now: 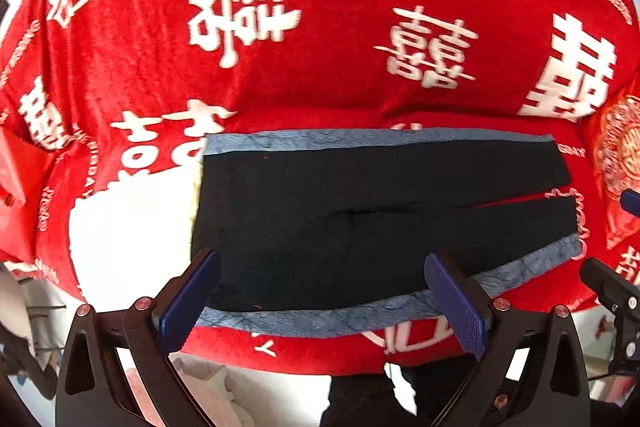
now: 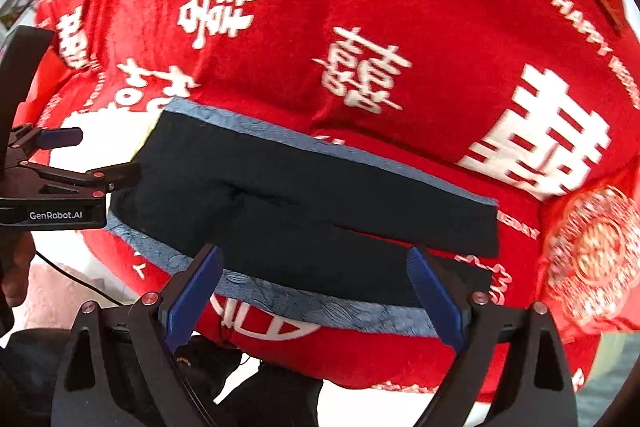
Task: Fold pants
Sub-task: 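Grasp the patterned edge of the pants with the right gripper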
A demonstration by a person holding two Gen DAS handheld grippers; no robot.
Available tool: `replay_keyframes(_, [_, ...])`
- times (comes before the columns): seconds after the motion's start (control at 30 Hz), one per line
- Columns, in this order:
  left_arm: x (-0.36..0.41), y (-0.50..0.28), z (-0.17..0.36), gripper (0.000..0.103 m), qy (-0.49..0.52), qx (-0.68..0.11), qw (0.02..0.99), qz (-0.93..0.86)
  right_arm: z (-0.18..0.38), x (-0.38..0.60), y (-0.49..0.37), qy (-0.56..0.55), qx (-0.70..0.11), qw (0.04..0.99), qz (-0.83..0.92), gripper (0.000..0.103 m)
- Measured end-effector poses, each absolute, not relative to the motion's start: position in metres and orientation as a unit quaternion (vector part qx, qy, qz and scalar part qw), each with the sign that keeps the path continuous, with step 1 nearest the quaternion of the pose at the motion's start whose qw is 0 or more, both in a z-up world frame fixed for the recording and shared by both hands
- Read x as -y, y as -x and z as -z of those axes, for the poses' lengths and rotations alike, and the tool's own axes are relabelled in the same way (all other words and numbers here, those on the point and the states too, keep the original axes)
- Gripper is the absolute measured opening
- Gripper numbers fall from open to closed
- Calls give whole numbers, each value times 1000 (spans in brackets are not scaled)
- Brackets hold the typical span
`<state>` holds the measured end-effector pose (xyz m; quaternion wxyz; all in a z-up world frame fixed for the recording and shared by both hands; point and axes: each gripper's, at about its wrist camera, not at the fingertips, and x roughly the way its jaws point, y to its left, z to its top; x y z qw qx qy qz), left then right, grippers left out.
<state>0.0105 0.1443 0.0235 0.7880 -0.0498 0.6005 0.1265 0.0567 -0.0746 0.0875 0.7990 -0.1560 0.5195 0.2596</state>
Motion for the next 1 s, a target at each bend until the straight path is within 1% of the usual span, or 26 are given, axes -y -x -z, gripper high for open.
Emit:
replay_keyframes(0.13, [-171, -1, -7, 102, 59, -605, 778, -158, -63, 51, -73, 165, -506, 780, -328, 95])
replay_keyframes(0.23, [-195, 3, 17, 102, 61, -609, 773, -166, -42, 30, -84, 182, -496, 768, -362, 95])
replay_keyframes(0.47, [-255, -13, 102, 102, 84, -631, 759, -138, 21, -40, -132, 180, -508, 722, -435, 95])
replay_keyframes(0.67, [-276, -53, 174, 102, 46, -642, 760, -97, 98, -108, -193, 210, -510, 694, -463, 95])
replay_keyframes(0.73, [-287, -65, 191, 102, 51, -640, 761, -93, 122, -125, -212, 215, -514, 689, -464, 95])
replay_keyframes(0.83, [-307, -78, 207, 102, 83, -634, 763, -91, 158, -148, -235, 228, -516, 680, -468, 95])
replay_keyframes(0.9, [-319, -82, 212, 102, 105, -626, 768, -87, 173, -154, -244, 230, -516, 676, -473, 95])
replay_keyframes(1.0, [-327, -84, 217, 102, 108, -618, 774, -81, 184, -167, -257, 223, -513, 669, -490, 95])
